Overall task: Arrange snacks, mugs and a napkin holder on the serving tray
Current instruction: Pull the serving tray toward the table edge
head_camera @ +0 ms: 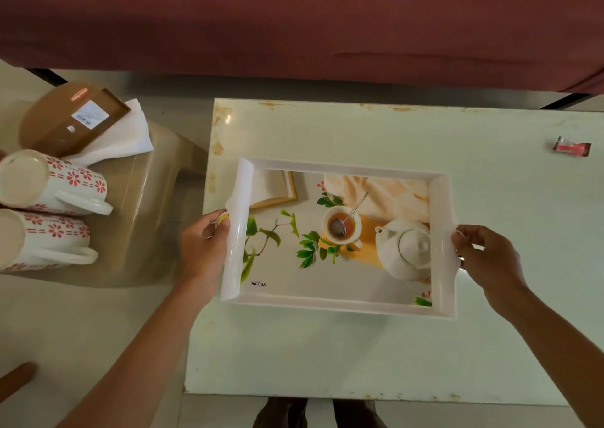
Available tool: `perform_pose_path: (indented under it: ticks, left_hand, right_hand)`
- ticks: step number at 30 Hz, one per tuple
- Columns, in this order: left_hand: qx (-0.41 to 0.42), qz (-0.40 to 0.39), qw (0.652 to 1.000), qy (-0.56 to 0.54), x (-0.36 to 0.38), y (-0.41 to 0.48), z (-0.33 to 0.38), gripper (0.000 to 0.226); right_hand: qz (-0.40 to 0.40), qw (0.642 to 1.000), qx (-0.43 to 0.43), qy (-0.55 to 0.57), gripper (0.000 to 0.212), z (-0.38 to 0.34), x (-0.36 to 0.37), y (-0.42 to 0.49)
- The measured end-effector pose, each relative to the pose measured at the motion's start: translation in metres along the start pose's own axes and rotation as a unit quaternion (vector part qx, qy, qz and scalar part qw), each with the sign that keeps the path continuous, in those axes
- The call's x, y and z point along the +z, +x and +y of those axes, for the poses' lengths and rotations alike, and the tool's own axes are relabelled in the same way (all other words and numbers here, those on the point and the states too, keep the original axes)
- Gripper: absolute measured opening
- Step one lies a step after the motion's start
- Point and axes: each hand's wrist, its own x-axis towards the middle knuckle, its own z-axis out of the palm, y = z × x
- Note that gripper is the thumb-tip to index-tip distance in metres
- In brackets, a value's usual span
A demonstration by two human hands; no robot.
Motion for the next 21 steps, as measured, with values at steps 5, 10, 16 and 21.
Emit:
perform_pose_path:
  ticks: [5, 10, 16, 21]
  left_hand:
    - [-0.011, -0.006, 1.000, -0.005, 0.000, -0.002, -0.013, 0.028]
    - [-0.020, -0.012, 1.000, -0.013, 0.003, -0.001, -0.018, 0.025]
    - [-0.029, -0.015, 0.999, -0.026, 0.008, 0.001, -0.016, 0.024]
    - [-0.036, -0.014, 0.999, -0.029, 0.010, 0.001, -0.015, 0.021]
  right_hand:
    - [0.010, 1.000, -0.001, -0.009, 0.011, 0.000, 0.003, -0.004]
    - [0.016, 1.000, -0.004, -0.018, 0.013, 0.000, 0.003, -0.004]
    - [0.026, 1.000, 0.001, -0.018, 0.017, -0.003, 0.002, 0.001]
    - [0.032, 0.999, 0.001, -0.024, 0.016, -0.008, 0.002, 0.005]
